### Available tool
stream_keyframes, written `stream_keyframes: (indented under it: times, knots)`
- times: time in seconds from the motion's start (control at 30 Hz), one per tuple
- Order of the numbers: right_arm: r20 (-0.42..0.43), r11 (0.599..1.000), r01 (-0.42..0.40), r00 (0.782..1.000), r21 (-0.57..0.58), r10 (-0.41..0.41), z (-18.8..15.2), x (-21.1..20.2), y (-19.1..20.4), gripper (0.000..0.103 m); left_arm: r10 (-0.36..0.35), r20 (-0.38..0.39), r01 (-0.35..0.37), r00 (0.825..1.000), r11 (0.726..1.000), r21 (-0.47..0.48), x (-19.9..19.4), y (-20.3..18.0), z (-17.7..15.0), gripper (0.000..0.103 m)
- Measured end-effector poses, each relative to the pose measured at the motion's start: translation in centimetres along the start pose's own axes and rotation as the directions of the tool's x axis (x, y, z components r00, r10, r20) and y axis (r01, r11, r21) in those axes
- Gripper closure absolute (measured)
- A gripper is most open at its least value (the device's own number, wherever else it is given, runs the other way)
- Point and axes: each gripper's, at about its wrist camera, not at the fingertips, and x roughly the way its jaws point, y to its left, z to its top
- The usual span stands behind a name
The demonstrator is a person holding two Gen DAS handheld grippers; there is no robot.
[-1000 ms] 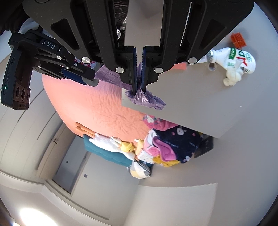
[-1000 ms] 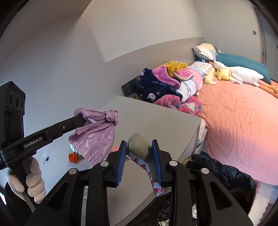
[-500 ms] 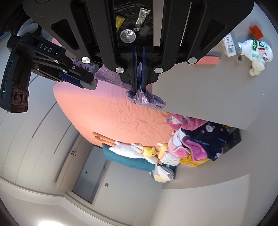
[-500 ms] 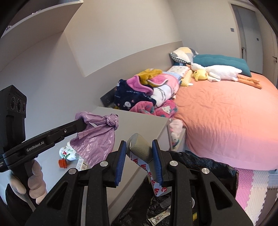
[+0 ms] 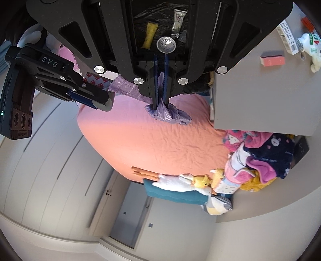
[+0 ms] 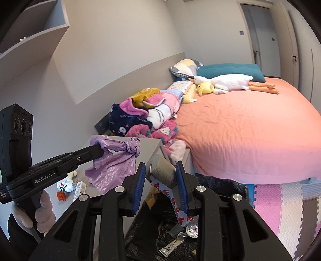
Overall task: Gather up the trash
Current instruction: 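Carry the purple bag and grey-red wrapper over the bin and open both tools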
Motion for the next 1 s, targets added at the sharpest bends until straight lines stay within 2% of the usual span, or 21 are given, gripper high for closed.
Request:
stream_keyframes:
  times: [0.2,0.57,0.67,0.7,0.73,0.77,0.8,0.9,1.0]
  knots:
    - [0.019,0.998,0.044,0.999,0.036,-0.045,-0.4,-1.7,-2.1,0.070,-0.043,-0.036,0.045,0.998,0.998,0.044,1.6,-2.2,0.0,0.100]
    - [0.030,0.993,0.074,0.997,0.094,-0.078,-0.8,-3.1,-4.3,0.069,-0.098,-0.109,0.107,0.989,0.991,0.081,4.1,-4.4,-0.3,0.100]
    - [0.043,0.990,0.063,0.997,0.127,-0.069,-0.7,-3.6,-4.8,0.063,-0.107,-0.164,0.121,0.981,0.989,0.080,5.2,-4.4,-0.7,0.099]
    - [0.051,0.987,0.072,0.996,0.146,-0.080,-0.6,-3.9,-5.1,0.054,-0.099,-0.193,0.115,0.976,0.990,0.075,5.6,-4.4,-0.9,0.088]
    - [0.062,0.985,0.082,0.994,0.155,-0.092,-0.5,-4.2,-5.3,0.041,-0.084,-0.226,0.102,0.971,0.992,0.070,6.1,-4.2,-1.1,0.047]
    - [0.076,0.983,0.093,0.992,0.158,-0.106,-0.5,-4.4,-5.3,0.038,-0.040,-0.265,0.059,0.963,0.996,0.067,6.9,-4.1,-1.3,0.020]
    - [0.085,0.982,0.099,0.990,0.158,-0.114,-0.4,-4.6,-5.4,0.036,-0.002,-0.265,0.020,0.964,0.997,0.069,7.0,-3.9,-1.5,0.007]
    - [0.097,0.981,0.111,0.987,0.162,-0.127,-0.3,-4.9,-5.4,0.029,0.024,-0.219,-0.003,0.975,0.995,0.098,6.2,-4.0,-1.7,0.007]
    - [0.094,0.982,0.104,0.988,0.160,-0.120,-0.2,-4.7,-5.4,0.029,0.032,-0.207,-0.011,0.978,0.995,0.099,5.9,-3.8,-1.6,0.007]
